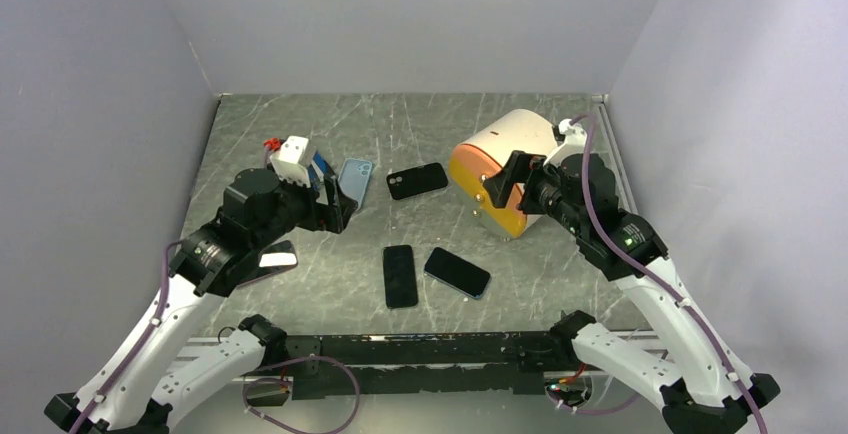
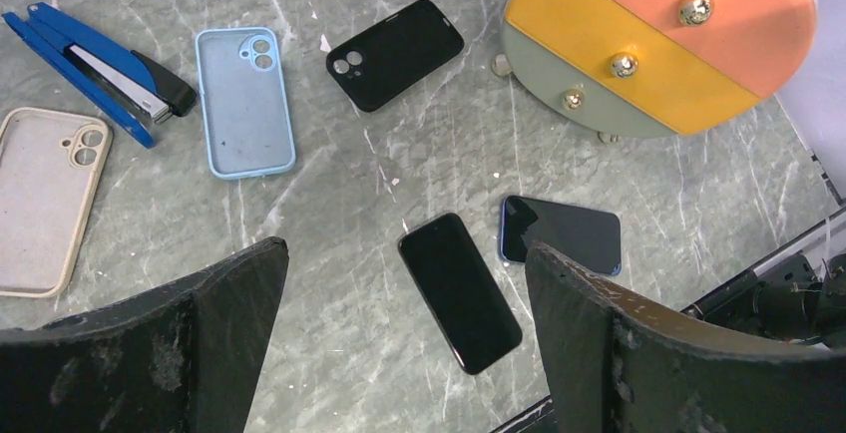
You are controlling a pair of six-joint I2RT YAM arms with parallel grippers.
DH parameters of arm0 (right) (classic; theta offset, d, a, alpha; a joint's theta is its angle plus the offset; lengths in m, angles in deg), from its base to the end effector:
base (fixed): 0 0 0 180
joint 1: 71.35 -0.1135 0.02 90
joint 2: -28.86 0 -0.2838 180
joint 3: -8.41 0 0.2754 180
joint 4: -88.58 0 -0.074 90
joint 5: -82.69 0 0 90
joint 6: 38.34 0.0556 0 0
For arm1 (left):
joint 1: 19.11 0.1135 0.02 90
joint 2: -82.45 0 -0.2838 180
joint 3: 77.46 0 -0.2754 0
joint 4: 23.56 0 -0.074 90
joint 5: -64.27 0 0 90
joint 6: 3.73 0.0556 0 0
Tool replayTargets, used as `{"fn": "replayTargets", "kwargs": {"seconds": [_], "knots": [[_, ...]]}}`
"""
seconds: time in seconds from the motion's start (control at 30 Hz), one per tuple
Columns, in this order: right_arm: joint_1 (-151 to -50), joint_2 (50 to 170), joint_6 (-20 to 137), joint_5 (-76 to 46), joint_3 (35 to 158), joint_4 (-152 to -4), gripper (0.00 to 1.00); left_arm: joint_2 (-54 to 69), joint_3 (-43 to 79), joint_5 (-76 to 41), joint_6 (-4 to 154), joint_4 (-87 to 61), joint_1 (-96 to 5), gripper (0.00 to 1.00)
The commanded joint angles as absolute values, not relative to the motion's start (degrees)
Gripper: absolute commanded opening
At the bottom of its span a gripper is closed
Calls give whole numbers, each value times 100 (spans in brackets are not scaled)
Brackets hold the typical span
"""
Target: Put the phone into the phone case
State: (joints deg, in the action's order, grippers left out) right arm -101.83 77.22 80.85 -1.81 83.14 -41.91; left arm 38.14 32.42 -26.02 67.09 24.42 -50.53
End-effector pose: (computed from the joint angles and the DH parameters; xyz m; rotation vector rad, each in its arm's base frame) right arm 0.1726 0.0954 0.3971 0.0413 2.0190 0.5788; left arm 0.1579 -0.0961 0.3827 0.2101 1.9912 -0.5707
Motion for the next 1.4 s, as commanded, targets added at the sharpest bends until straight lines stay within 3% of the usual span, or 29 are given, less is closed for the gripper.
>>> {"fn": "replayTargets", "kwargs": {"seconds": [0.0, 0.33, 0.5, 0.73, 1.0, 1.2, 1.37], "knots": [[-10196, 7570, 8110, -74, 8316, -4273, 99, 3936, 3155, -2564, 6749, 2396, -5070, 94], [-10197, 7500, 8100, -205, 8233, -4314, 99, 4051, 3225, -2776, 6764, 2496, -5075, 94], [-10201, 7486, 7838, -1161, 8137, -4595, 98, 4108, 3265, -2896, 6807, 2593, -5069, 94], [-10322, 7757, 7967, -1851, 7858, -5011, 83, 4253, 3336, -3448, 6814, 2801, -5072, 94], [-11678, 8380, 7982, -867, 7822, -5248, 70, 4513, 3452, -4190, 6806, 2921, -5071, 92], [-12581, 8908, 7375, -208, 7664, -5679, 70, 4821, 3512, -4706, 6719, 3067, -5071, 93], [-12753, 9825, 8193, 515, 7954, -5250, 73, 5058, 3522, -5065, 6621, 3164, -5073, 93]]}}
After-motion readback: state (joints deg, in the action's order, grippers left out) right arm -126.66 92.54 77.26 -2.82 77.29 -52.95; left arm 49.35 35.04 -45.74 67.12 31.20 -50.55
